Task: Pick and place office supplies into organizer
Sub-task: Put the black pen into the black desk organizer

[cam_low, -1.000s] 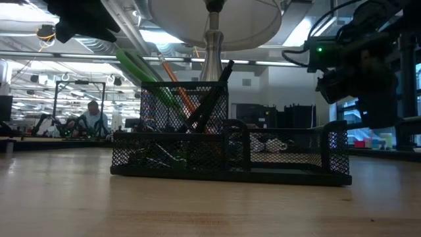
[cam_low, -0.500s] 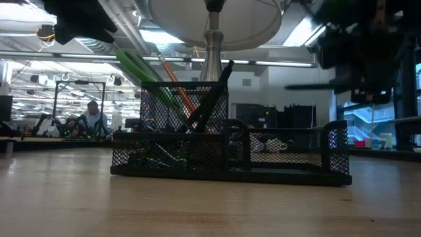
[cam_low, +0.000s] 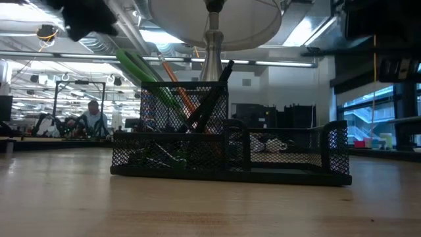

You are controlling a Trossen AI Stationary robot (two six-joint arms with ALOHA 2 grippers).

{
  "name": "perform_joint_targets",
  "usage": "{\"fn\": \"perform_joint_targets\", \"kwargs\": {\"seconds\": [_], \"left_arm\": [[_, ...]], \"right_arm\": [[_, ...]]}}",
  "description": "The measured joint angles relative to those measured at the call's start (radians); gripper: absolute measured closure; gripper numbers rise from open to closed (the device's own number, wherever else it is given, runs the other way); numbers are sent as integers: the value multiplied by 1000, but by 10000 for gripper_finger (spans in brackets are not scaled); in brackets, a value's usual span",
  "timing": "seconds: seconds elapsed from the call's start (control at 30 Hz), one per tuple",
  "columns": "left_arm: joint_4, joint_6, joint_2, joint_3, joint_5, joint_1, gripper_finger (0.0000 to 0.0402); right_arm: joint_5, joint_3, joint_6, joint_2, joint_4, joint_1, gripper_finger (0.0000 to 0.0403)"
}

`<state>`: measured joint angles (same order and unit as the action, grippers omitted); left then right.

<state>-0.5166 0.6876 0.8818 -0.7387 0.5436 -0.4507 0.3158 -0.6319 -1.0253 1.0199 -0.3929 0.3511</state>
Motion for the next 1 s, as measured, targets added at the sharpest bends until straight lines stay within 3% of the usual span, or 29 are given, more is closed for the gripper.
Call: {"fn": "perform_joint_targets", "kwargs": {"seconds": [0.27, 0.47, 0.67, 0.77, 1.0], "left_arm": [[380, -366, 137, 0, -210, -13, 274], [551, -421, 267, 0, -417, -62, 274], [748, -482, 416, 0, -523, -125, 274], [867, -642, 477, 0, -491, -155, 274], [888, -1242, 587, -90, -100, -211, 274]], "right_arm": [[-261, -1, -200, 34, 211, 156, 353], [-369, -1, -364, 154, 391, 225, 355], [-413, -1, -413, 338, 706, 250, 360], [-413, -36, -413, 427, 781, 250, 359], [-400, -192, -407, 585, 777, 250, 358]]}}
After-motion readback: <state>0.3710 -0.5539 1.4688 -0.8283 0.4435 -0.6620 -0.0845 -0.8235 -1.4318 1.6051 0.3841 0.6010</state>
